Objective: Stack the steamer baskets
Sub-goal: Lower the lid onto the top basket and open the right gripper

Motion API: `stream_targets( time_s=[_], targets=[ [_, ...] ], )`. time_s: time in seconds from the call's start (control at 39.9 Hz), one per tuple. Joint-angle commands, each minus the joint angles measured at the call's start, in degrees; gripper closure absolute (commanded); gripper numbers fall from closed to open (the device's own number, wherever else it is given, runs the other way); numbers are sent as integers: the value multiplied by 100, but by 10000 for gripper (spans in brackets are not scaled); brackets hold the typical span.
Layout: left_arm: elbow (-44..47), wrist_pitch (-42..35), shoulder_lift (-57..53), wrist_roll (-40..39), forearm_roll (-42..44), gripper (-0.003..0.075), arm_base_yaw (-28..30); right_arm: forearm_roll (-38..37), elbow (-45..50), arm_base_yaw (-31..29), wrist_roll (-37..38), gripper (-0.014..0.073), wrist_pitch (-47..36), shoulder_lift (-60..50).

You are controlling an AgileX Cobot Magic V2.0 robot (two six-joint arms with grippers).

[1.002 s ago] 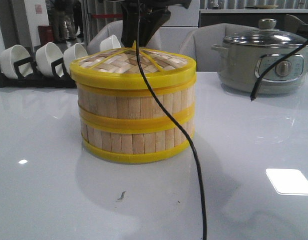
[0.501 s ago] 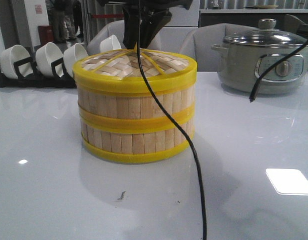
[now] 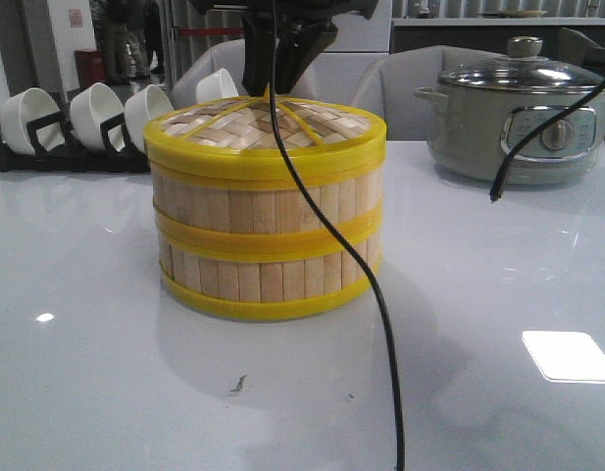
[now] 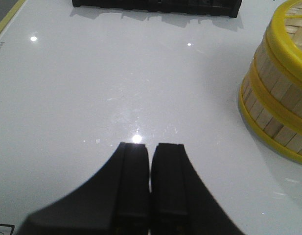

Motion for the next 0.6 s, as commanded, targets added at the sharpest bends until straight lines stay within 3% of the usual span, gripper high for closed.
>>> stream_targets(
  time_s=[0.0, 0.18, 0.58],
  targets=[
    [-165, -449, -18, -27, -24, 637, 4, -14, -213, -30, -44, 415, -345, -365],
    [-165, -449, -18, -27, -24, 637, 4, -14, -213, -30, -44, 180, -394, -365],
    [-165, -449, -18, -27, -24, 637, 4, -260, -213, -30, -44, 171, -1055, -557]
  ],
)
